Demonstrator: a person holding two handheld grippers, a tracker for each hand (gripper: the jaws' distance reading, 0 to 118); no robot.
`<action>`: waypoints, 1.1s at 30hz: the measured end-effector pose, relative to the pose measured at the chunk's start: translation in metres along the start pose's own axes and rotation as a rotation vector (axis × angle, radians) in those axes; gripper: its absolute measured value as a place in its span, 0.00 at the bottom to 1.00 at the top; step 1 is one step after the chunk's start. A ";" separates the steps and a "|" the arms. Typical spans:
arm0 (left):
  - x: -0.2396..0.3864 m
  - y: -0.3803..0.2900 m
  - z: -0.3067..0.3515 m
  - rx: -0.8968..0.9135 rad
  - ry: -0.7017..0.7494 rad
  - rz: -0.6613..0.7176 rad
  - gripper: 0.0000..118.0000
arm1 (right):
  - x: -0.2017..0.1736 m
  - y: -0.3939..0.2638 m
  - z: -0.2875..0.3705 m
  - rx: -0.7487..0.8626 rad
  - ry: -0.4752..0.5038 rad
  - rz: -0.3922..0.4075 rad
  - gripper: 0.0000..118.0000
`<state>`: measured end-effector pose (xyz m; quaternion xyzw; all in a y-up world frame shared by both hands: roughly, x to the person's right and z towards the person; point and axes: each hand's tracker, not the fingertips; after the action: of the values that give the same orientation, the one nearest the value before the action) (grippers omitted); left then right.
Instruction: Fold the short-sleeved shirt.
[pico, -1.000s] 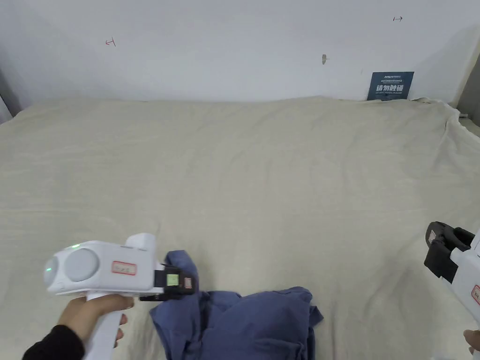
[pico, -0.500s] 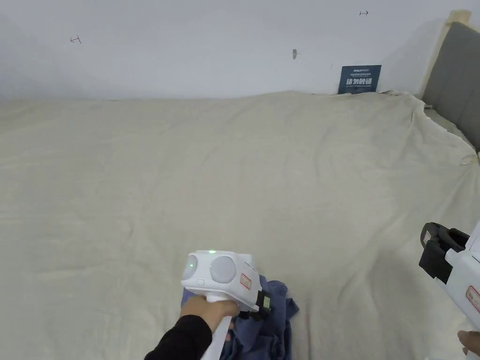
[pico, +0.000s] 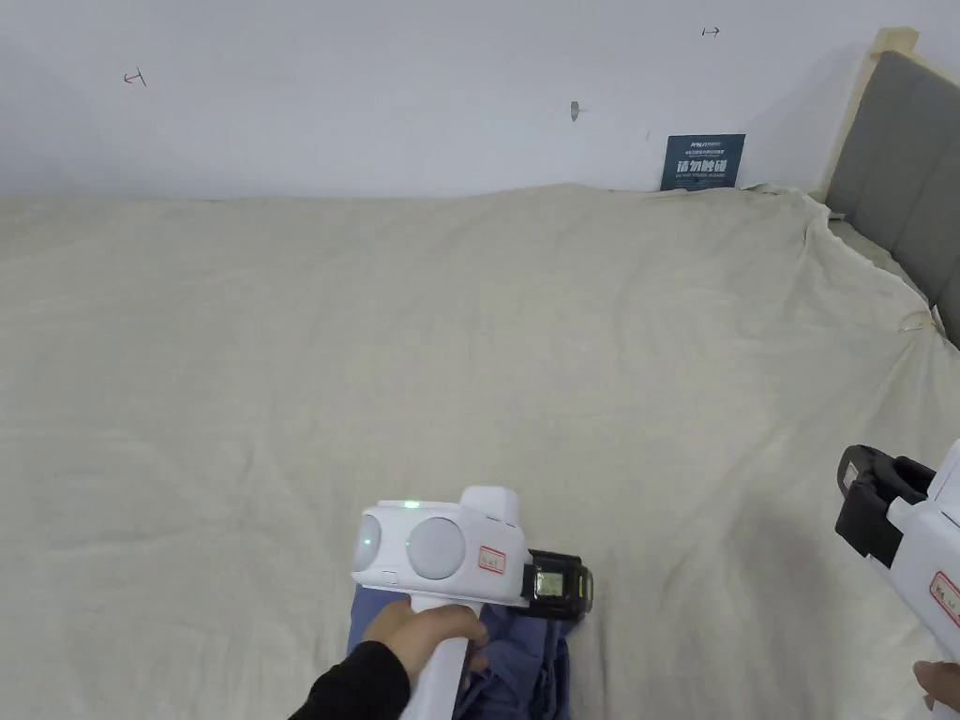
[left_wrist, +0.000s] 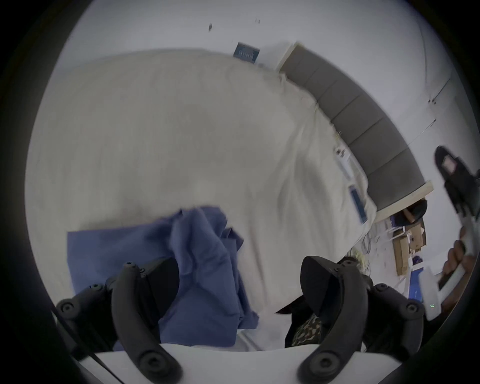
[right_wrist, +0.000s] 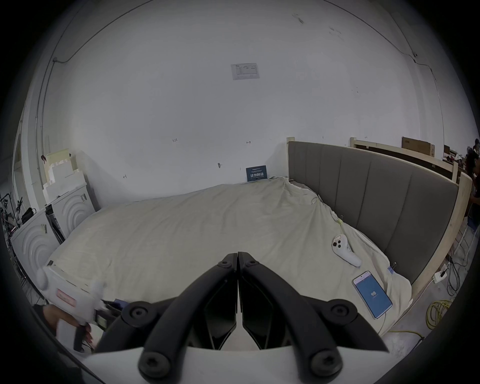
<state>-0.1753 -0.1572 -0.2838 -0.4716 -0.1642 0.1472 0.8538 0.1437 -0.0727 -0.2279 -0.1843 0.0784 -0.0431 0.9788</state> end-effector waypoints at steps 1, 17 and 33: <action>-0.002 0.001 0.013 0.041 -0.001 -0.007 0.86 | -0.002 0.002 0.001 0.006 0.003 0.002 0.00; -0.051 -0.044 0.043 0.367 0.313 -0.167 0.00 | -0.012 0.005 0.003 0.012 0.030 0.014 0.00; -0.019 -0.107 -0.060 0.179 0.388 -0.375 0.00 | 0.006 -0.001 0.004 -0.014 -0.008 0.010 0.00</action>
<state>-0.1574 -0.2650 -0.2255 -0.3752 -0.0684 -0.0923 0.9198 0.1503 -0.0733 -0.2249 -0.1910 0.0759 -0.0368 0.9779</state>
